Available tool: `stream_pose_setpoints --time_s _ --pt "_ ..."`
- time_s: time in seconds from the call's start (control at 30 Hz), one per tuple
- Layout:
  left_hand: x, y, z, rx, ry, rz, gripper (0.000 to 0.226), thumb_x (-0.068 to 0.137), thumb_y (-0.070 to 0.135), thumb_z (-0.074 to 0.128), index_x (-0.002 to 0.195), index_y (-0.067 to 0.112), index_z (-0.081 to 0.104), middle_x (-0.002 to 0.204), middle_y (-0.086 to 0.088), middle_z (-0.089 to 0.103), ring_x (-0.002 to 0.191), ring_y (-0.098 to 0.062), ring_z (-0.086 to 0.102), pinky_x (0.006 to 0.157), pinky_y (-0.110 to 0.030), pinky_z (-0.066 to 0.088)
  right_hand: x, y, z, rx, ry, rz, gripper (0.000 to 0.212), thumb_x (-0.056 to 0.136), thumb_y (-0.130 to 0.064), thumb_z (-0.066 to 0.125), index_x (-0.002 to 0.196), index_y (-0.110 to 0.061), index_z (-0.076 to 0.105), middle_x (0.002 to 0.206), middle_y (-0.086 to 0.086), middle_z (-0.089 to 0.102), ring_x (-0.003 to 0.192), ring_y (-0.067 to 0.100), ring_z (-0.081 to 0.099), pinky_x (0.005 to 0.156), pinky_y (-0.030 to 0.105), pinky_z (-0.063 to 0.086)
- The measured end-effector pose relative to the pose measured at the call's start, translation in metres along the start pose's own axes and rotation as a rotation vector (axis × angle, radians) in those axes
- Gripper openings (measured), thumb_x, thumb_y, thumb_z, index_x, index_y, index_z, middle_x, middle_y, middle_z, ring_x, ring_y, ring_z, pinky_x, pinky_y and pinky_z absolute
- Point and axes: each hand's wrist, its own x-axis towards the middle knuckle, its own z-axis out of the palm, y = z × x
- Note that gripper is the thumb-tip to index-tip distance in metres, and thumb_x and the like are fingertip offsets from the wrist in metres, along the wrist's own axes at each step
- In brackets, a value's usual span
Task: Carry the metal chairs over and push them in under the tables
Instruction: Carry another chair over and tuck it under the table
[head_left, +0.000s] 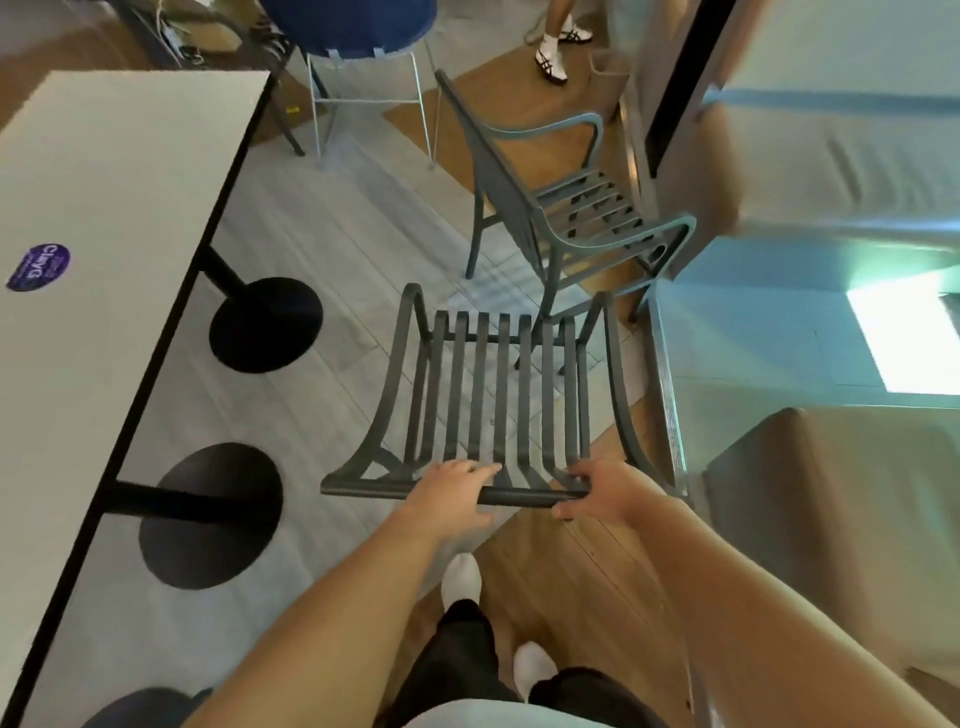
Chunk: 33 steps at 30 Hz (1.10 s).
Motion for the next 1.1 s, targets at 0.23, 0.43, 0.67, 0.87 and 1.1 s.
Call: stream_pose_setpoints --time_s 0.23,0.43,0.67,0.87,1.1 --pt "0.027 -0.027 0.005 0.131 -0.105 -0.069 0.030 0.098 0.031 0.059 0.128 0.032 0.062 0.113 -0.001 0.069 0.103 -0.026 0.066 0.087 -0.041 0.055 0.026 -0.007 0.029 -0.162 0.029 0.052 0.033 0.093 -0.038 0.064 0.126 -0.031 0.061 0.120 -0.006 0.060 0.110 0.023 0.064 0.093 0.042 0.056" --pt "0.029 -0.023 0.014 0.174 0.009 -0.132 0.033 0.100 0.031 0.056 0.132 0.030 0.064 0.112 0.000 0.070 0.105 -0.025 0.064 0.090 -0.040 0.052 0.040 0.001 0.036 -0.218 0.014 0.019 0.021 0.091 -0.027 0.058 0.110 -0.025 0.068 0.107 -0.004 0.065 0.098 0.021 0.066 0.088 0.038 0.058" --pt "0.026 -0.013 0.018 0.150 0.070 -0.254 0.036 0.098 0.029 0.054 0.131 0.039 0.065 0.112 0.004 0.072 0.105 -0.021 0.066 0.089 -0.036 0.054 0.038 0.005 0.034 -0.263 0.038 -0.107 0.056 0.096 -0.027 0.052 0.150 -0.041 0.045 0.122 0.000 0.069 0.111 0.027 0.066 0.093 0.040 0.056" --pt "0.012 0.011 0.028 0.100 0.046 -0.353 0.049 0.098 0.035 0.051 0.144 0.050 0.052 0.124 0.007 0.070 0.114 -0.022 0.063 0.092 -0.036 0.052 0.028 0.016 0.025 -0.293 -0.026 -0.264 0.065 0.100 -0.024 0.045 0.155 -0.055 0.031 0.130 0.003 0.063 0.113 0.030 0.064 0.093 0.042 0.056" --pt "-0.026 0.046 0.076 -0.035 0.074 -0.510 0.050 0.100 0.031 0.053 0.147 0.047 0.052 0.124 0.004 0.071 0.114 -0.023 0.065 0.098 -0.038 0.052 0.013 0.033 0.033 -0.434 -0.110 -0.344 0.067 0.098 -0.022 0.047 0.151 -0.060 0.032 0.116 0.000 0.066 0.103 0.027 0.066 0.085 0.040 0.058"
